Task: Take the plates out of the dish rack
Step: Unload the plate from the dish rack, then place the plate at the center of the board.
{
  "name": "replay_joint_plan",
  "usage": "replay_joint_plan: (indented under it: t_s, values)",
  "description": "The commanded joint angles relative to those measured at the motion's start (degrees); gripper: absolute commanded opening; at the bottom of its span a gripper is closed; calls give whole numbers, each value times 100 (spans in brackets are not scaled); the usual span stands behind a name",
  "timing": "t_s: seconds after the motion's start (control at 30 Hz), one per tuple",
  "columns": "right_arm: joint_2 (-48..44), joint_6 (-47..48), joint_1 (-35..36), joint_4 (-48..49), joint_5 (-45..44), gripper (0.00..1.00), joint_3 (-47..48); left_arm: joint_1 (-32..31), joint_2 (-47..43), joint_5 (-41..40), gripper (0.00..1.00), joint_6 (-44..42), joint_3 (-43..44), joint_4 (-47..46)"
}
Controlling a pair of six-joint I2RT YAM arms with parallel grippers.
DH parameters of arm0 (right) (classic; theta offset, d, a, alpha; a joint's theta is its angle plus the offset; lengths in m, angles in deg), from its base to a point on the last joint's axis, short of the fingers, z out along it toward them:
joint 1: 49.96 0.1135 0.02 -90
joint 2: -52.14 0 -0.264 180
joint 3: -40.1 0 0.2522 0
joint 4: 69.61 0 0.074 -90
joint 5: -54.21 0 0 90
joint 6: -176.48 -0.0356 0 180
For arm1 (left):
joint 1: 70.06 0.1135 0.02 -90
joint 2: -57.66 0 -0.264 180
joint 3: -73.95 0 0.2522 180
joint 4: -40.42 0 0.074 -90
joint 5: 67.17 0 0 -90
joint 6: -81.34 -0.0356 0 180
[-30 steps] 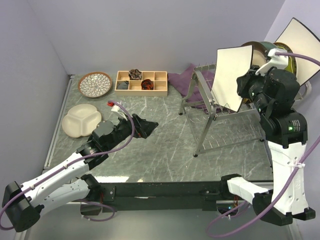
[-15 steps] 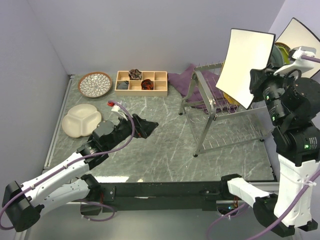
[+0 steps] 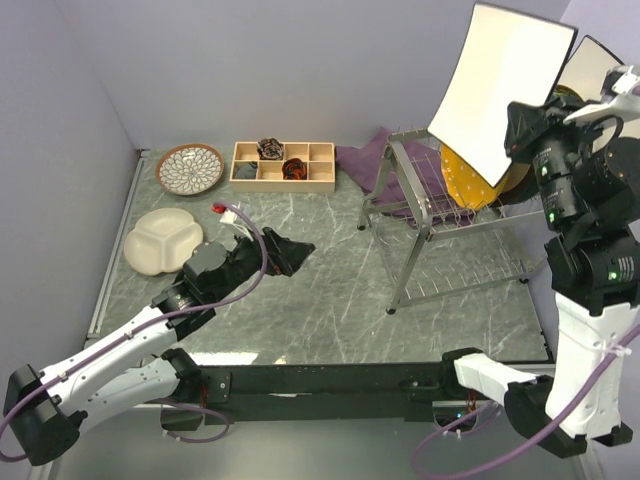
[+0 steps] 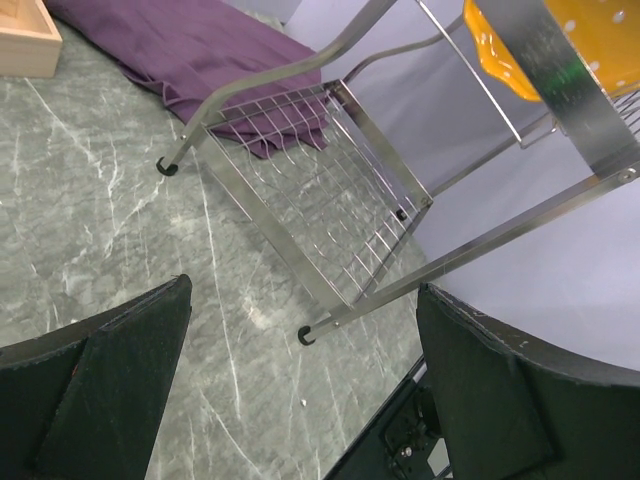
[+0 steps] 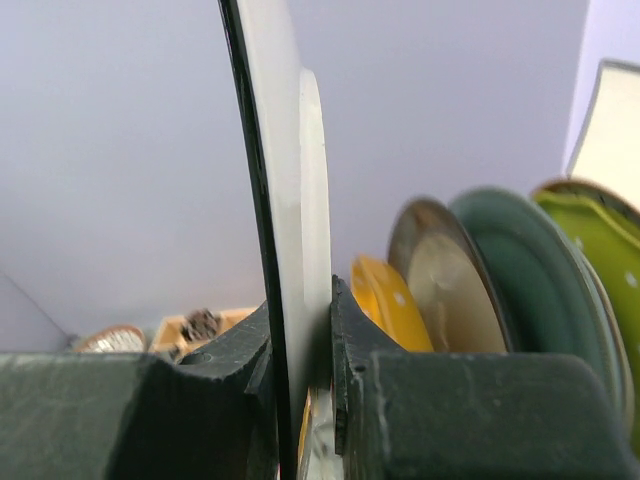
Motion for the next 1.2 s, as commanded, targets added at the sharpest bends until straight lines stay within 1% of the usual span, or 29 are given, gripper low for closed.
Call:
replay_joint_plan:
  t_s: [0.0, 0.13, 0.27, 0.33, 0.53, 0.67, 0.8, 1.0, 1.17]
  values:
    - [111, -394, 29, 2109, 112, 0, 561, -27, -300, -186, 99, -54, 141, 87]
    - [225, -570, 20, 2609, 200, 0, 544, -27, -485, -256, 99, -10, 211, 263]
    - [540, -939, 20, 2699, 639, 0, 851, -27, -713, -221, 100, 34, 316, 570]
    - [611, -1246, 20, 2760, 921, 0, 974, -27, -915, -265, 99, 60, 360, 799]
    - [884, -2020, 107, 2927, 2184, 0, 1001, -27, -1486, -388, 99, 78, 545, 1510]
    - [805, -2424, 300, 3076, 2792, 0, 554, -27, -1706, -388, 99, 95, 703, 1889]
    - [673, -2644, 564, 3094, 3258, 0, 96, -27, -1961, -116, 99, 200, 809, 2065]
    - [498, -2609, 1257, 2927, 3645, 0, -554, -27, -2409, 218, 99, 271, 967, 2293]
    - [190, -2907, 1689, 3348, 3996, 0, -1510, -27, -2734, 253, 99, 332, 1055, 2495]
